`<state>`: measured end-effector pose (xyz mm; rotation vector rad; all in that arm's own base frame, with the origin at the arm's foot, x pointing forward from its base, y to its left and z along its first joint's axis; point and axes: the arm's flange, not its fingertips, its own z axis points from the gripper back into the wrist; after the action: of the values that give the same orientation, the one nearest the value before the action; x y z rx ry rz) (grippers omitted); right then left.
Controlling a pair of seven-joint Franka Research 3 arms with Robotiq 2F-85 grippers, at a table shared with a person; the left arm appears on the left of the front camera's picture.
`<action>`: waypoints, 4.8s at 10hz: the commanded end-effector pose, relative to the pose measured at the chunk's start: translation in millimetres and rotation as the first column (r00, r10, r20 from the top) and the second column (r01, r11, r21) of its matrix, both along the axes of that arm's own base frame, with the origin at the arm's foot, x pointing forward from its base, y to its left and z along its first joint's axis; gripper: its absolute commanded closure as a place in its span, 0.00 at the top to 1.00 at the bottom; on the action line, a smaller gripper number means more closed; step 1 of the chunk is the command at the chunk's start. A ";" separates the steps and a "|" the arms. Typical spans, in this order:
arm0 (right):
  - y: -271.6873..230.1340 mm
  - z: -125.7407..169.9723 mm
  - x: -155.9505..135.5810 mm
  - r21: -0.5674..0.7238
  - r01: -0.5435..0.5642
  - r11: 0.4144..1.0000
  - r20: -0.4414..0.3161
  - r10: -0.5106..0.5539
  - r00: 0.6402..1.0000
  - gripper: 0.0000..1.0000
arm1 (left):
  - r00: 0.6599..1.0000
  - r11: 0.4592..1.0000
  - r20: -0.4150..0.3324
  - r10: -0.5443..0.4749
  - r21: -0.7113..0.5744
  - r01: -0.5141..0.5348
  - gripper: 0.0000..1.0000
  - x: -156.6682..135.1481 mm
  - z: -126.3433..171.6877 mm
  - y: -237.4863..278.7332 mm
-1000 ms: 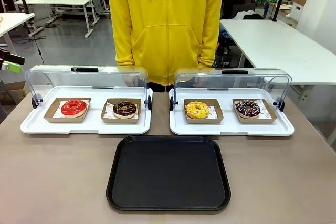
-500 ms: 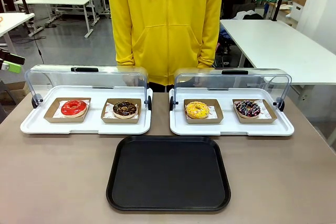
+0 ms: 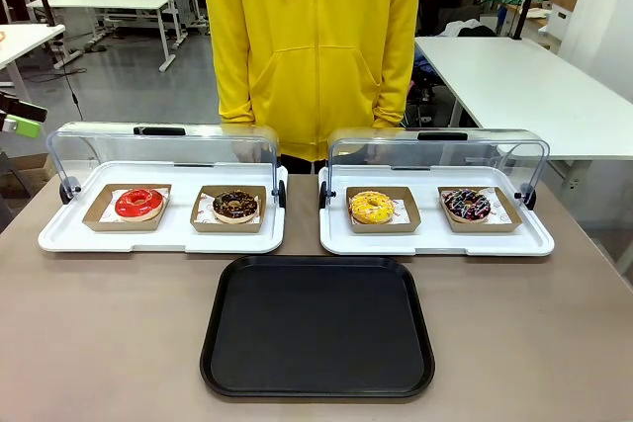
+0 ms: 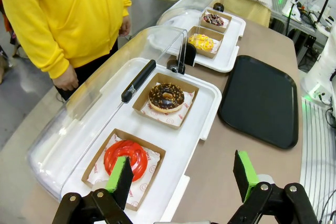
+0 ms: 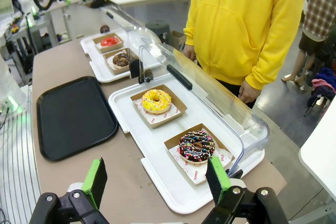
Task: Move the second donut from the left to the tray.
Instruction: Pick up the Paper togo box containing the Donut indicated by the person and place it on the Handle tray.
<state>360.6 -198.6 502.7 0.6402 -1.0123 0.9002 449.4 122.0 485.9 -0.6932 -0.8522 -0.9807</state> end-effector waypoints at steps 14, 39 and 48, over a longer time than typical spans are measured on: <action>-0.1 1.6 2.1 0.014 -0.002 1.000 0.016 0.001 1.000 1.00 | 1.000 1.000 -0.004 -0.004 0.007 0.004 1.00 -1.1 1.4 -0.6; -0.1 1.6 2.1 0.014 -0.002 1.000 0.016 0.001 1.000 1.00 | 1.000 1.000 -0.004 -0.004 0.007 0.004 1.00 -1.1 1.4 -0.6; -0.1 1.6 2.1 0.014 -0.002 1.000 0.016 0.001 1.000 1.00 | 1.000 1.000 -0.004 -0.004 0.007 0.004 1.00 -1.1 1.4 -0.6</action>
<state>360.8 -198.6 502.2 0.6413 -1.0114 0.8998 449.4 122.0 485.9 -0.6932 -0.8522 -0.9807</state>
